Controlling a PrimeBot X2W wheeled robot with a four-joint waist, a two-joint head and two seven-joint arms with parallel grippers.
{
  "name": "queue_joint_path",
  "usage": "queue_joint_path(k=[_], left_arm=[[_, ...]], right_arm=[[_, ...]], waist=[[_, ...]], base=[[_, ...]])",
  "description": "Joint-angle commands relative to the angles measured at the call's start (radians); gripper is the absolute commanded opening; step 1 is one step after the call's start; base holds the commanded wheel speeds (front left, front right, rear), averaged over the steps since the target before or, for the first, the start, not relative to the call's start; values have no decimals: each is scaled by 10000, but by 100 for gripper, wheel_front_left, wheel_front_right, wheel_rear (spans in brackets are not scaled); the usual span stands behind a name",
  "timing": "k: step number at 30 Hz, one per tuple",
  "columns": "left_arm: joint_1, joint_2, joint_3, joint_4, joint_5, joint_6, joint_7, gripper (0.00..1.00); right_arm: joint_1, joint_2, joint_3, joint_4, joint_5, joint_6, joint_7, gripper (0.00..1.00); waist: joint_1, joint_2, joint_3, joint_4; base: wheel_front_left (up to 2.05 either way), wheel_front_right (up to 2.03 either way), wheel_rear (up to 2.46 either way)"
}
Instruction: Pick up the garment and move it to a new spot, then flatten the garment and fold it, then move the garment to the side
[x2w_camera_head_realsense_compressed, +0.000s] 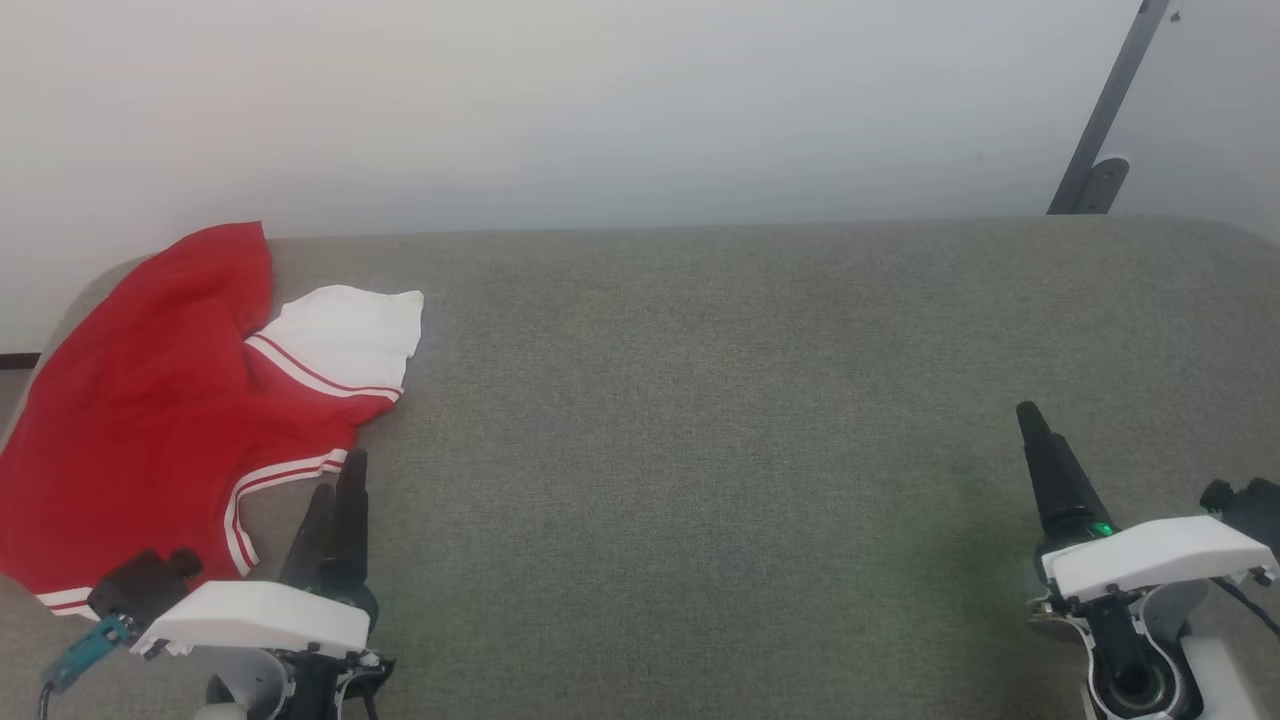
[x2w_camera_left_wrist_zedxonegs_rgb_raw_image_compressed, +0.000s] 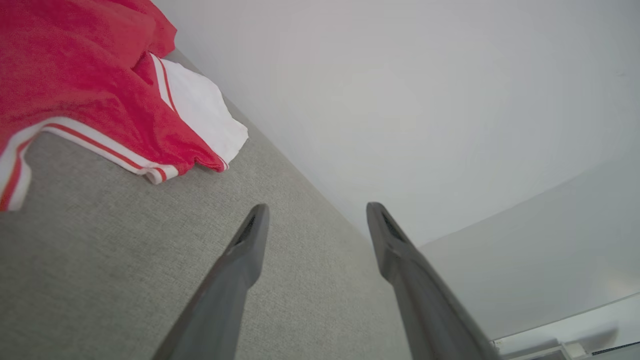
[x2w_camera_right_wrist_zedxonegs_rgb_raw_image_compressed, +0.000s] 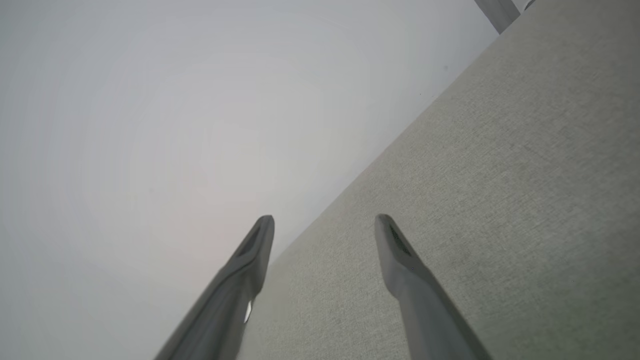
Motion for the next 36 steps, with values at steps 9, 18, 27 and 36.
queue_joint_path(k=[9, 18, 27, 36], left_arm=[[-211, 283, -357, -175, 1779, 290, -360, 100], [-228, 505, -772, -139, 3116, 694, -654, 100], [-318, 617, -968, 5, 3971, 859, -931, 100], [-323, 723, -1137, -30, 4957, 1038, -1189, 100]], right_arm=[[-445, -158, 122, -24, -2114, 1, -387, 100], [-558, -159, 111, 21, -3651, 2, -685, 100], [-595, -240, 160, 124, -4492, 2, -959, 100], [-658, -352, 297, 249, -5260, 2, -1211, 100]], waist=[[0, -1, -9, 12], [0, -1, -6, 13], [0, -1, -27, 31], [0, -1, -64, 71]], base=[[0, 0, 0], [0, 0, 0], [0, 0, 0], [0, 0, 0]])
